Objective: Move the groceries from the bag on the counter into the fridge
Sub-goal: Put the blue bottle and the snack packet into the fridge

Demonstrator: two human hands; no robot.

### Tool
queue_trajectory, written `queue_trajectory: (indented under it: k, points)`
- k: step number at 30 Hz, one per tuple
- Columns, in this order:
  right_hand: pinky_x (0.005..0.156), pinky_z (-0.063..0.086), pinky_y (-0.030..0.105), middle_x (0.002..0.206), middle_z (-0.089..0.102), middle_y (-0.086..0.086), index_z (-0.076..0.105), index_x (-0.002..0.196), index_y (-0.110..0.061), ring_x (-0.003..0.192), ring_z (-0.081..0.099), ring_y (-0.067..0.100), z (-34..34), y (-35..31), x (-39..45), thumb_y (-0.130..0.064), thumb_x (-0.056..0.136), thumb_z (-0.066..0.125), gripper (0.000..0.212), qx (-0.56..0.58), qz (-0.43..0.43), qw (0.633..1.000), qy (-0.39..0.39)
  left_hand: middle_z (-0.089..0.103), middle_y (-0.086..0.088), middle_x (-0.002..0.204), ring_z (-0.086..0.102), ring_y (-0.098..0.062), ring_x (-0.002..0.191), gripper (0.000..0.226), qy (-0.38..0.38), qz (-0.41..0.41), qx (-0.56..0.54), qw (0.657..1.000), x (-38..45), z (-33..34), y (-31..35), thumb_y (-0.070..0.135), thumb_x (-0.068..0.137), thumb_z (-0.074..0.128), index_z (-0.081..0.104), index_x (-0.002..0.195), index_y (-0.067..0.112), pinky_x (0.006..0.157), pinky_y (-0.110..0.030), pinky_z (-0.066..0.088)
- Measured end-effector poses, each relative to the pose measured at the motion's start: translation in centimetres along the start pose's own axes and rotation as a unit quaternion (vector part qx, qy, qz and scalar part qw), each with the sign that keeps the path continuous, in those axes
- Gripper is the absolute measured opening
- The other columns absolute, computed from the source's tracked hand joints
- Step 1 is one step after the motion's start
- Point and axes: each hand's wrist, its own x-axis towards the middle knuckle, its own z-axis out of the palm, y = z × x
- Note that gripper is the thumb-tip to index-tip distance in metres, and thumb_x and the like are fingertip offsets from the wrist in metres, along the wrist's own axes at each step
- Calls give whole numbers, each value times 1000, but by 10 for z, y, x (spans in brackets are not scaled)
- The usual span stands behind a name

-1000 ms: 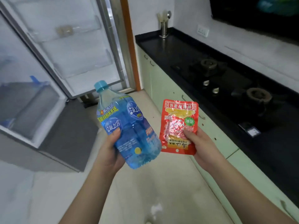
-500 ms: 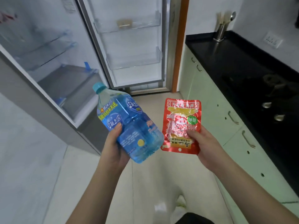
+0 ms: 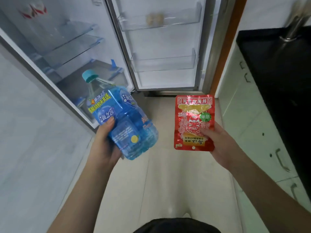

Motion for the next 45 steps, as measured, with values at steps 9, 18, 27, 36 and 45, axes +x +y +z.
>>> queue_trajectory:
  k: [9,18,27,36,45]
  points:
    - [97,50,50,115,72,4,57,124,-21,104,69,28,54,-6,74,-15,94,58,31,38,44,996,-61,62,-9,121,60,-29,112,73,68,55,49,995,46,-27,19,44,66,84,56,126,13,97,-50,48]
    - [93,52,47,116,71,6,56,126,-21,103,70,28,141,-7,168,-17,94,59,33,-15,73,992,-106,68,-6,116,64,-27,108,68,101,87,29,991,104,-94,46,41,69,83,57,124,12,87,-43,53]
    - [91,53,48,112,73,8,59,124,-19,101,70,29,235,-24,259,-14,94,57,31,-51,67,988,-131,69,-10,116,66,-29,107,67,116,92,2,989,183,-165,104,41,67,84,61,122,12,83,-42,55]
    - [88,53,48,114,72,8,60,124,-18,101,70,30,287,-59,341,-14,91,61,33,-58,60,983,-162,68,-11,117,66,-32,107,100,145,112,6,983,248,-194,137,42,57,91,43,136,4,81,-41,56]
    - [85,53,43,107,74,6,59,122,-18,95,72,26,309,-69,441,-15,93,58,29,-104,121,964,-213,60,-17,126,63,-35,111,107,261,133,-4,956,315,-210,132,41,55,92,40,141,3,82,-45,55]
